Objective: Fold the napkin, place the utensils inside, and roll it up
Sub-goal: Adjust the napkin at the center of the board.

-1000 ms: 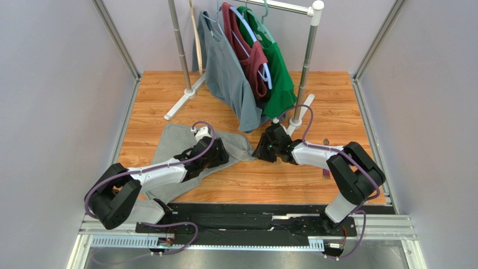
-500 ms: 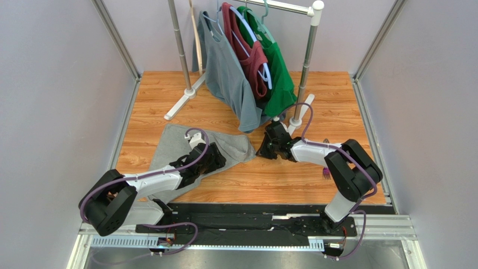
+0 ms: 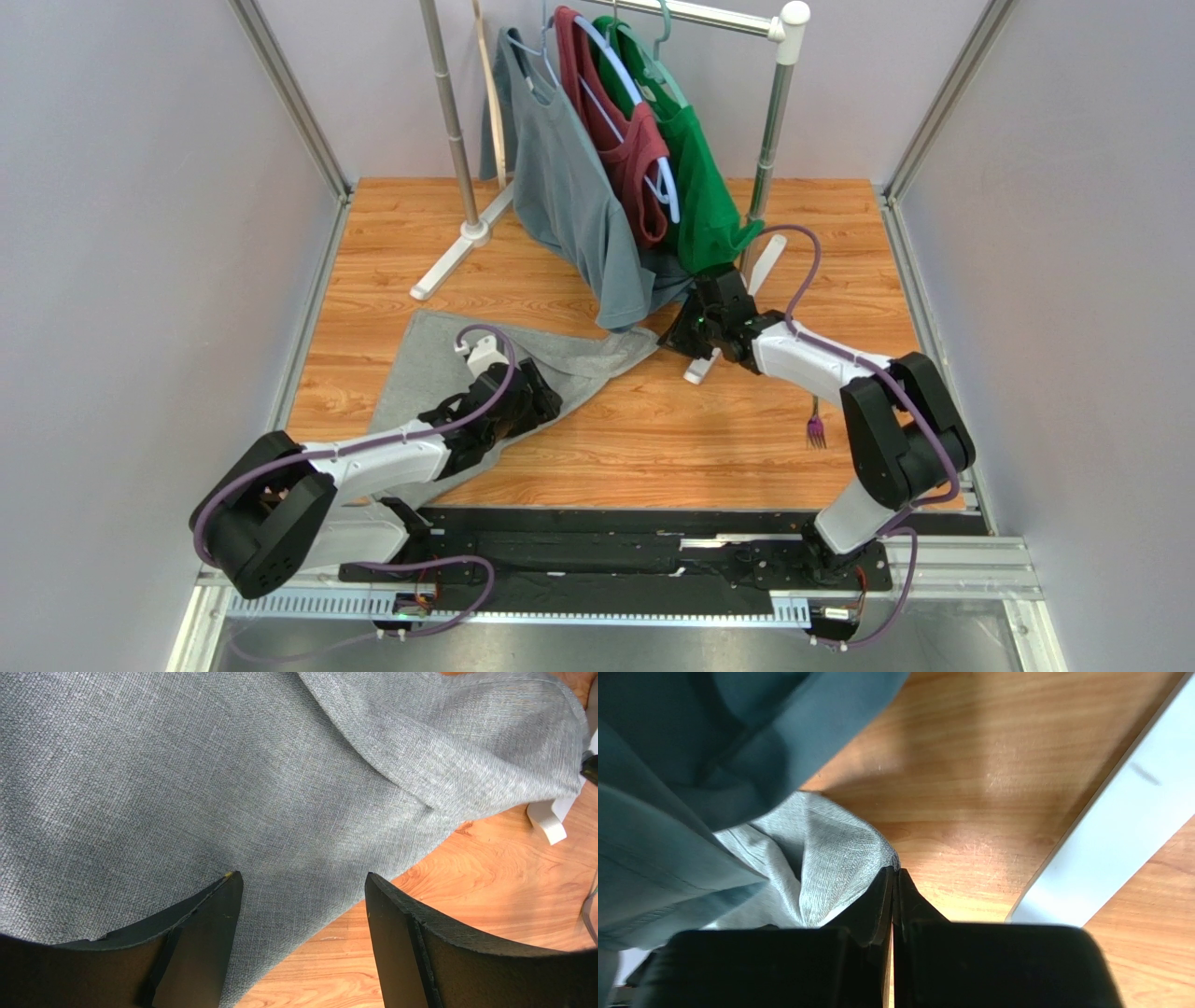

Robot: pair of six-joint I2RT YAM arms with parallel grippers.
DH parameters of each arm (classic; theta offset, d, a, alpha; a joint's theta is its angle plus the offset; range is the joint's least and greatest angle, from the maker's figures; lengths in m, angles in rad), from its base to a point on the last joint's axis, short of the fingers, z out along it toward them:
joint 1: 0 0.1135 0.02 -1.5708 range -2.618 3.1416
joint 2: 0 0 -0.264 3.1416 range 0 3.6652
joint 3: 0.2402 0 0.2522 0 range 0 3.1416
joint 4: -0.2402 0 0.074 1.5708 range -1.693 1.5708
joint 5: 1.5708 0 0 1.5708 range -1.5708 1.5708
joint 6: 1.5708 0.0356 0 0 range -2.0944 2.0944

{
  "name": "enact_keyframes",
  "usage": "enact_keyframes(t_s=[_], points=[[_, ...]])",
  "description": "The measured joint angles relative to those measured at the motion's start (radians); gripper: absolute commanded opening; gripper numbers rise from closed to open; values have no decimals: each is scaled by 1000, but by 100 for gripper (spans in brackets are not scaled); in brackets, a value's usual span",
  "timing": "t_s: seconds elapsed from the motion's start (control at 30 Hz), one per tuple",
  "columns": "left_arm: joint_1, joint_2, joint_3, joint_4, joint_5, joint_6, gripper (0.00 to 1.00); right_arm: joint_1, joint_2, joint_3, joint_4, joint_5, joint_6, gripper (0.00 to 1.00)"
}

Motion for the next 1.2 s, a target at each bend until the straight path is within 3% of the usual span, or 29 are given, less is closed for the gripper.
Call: enact_keyframes(t_s=[0.63,0.73,0.9,1.0,1.2], points=[[-3,-1,-22,46,-11,-11,75,-132,-4,22,-51,-160,43,0],[-3,3,-22,51,-11,-11,75,-133,-2,32,-51,-151,55,9],[-3,14,-20,67,-6,0,75,-140,5,54,-50,-128,76,39],[-3,27,-4,61,2,21,76,-139,5,54,-48,-126,79,44],[-3,51,51,-4,29,80,77,-134,-1,50,-45,-123,62,43]])
